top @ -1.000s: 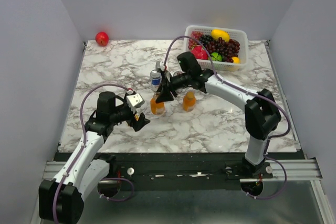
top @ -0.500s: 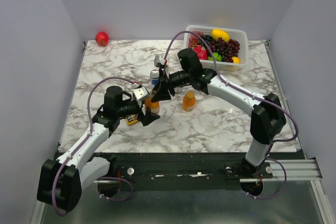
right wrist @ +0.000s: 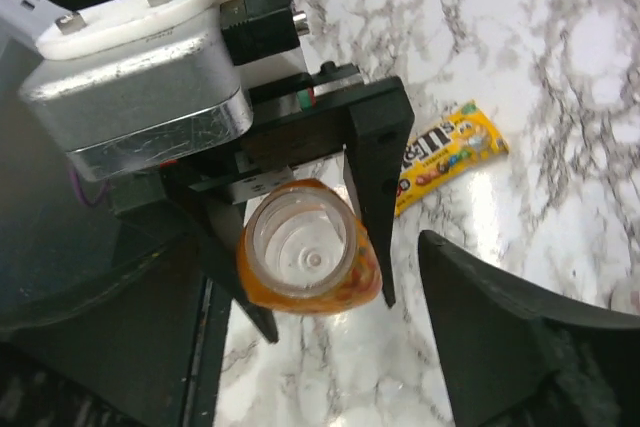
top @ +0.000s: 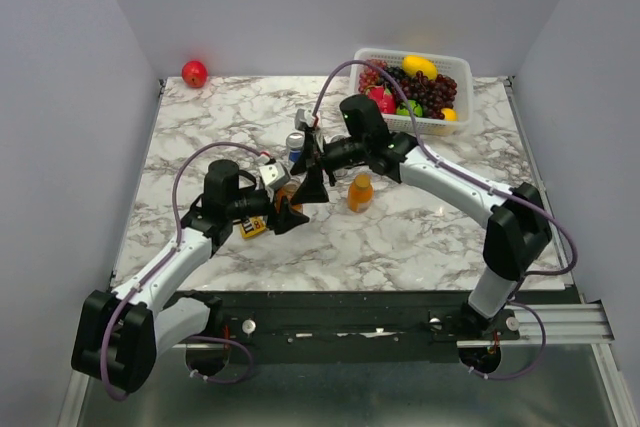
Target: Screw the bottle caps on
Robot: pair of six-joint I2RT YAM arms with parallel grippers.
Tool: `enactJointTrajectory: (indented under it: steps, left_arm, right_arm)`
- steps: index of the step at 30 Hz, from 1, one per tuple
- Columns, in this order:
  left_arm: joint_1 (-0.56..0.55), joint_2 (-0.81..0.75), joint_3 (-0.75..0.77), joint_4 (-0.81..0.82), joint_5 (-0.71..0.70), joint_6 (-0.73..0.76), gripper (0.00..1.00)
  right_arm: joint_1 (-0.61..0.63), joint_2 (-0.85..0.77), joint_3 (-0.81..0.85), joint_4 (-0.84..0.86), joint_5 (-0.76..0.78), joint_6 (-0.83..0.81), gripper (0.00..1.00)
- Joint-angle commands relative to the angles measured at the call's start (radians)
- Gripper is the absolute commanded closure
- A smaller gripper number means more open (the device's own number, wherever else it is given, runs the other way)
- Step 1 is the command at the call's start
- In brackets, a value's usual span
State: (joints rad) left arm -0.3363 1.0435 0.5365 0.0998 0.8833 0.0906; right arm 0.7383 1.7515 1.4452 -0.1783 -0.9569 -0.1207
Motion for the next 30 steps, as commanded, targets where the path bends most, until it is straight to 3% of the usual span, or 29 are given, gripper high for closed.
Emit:
enactJointTrajectory:
  steps: [1, 5, 8, 10, 11, 12, 14, 18, 22, 30]
  left_arm:
    - [-0.003, -0.011, 0.052, -0.061, 0.040, 0.087, 0.48]
    - [-0.004, 0.004, 0.088, -0.156, 0.048, 0.222, 0.55]
    - [-0.004, 0.029, 0.118, -0.225, 0.045, 0.308, 0.67]
    - [-0.004, 0.043, 0.137, -0.249, 0.048, 0.324, 0.73]
    - [-0.006, 0.047, 0.144, -0.250, 0.048, 0.325, 0.76]
    - [-0.006, 0.058, 0.152, -0.258, 0.051, 0.324, 0.81]
    - [-0.004, 0.069, 0.181, -0.268, 0.048, 0.325, 0.85]
    - [-0.004, 0.098, 0.217, -0.294, 0.043, 0.327, 0.91]
    - [-0.006, 0.116, 0.246, -0.325, 0.046, 0.340, 0.97]
    - [-0.018, 0.107, 0.253, -0.377, 0.020, 0.365, 0.96]
  right_arm:
    - [-0.097, -0.147, 0.053, -0.185, 0.107, -0.094, 0.00]
    - [-0.284, -0.199, 0.158, -0.402, 0.006, -0.140, 0.00]
    - [-0.422, -0.202, 0.210, -0.631, 0.003, -0.316, 0.01]
    - [-0.531, -0.205, 0.202, -0.744, 0.040, -0.470, 0.08]
    - [-0.562, -0.207, 0.169, -0.753, 0.065, -0.496, 0.14]
    - [-0.591, -0.198, 0.150, -0.751, 0.192, -0.500, 0.16]
    - [-0.664, -0.179, 0.098, -0.739, 0.298, -0.554, 0.23]
    - [-0.728, -0.101, 0.026, -0.721, 0.550, -0.700, 0.25]
    - [-0.755, -0.006, 0.001, -0.681, 0.635, -0.764, 0.26]
    - [-0.771, 0.180, 0.026, -0.661, 0.773, -0.787, 0.26]
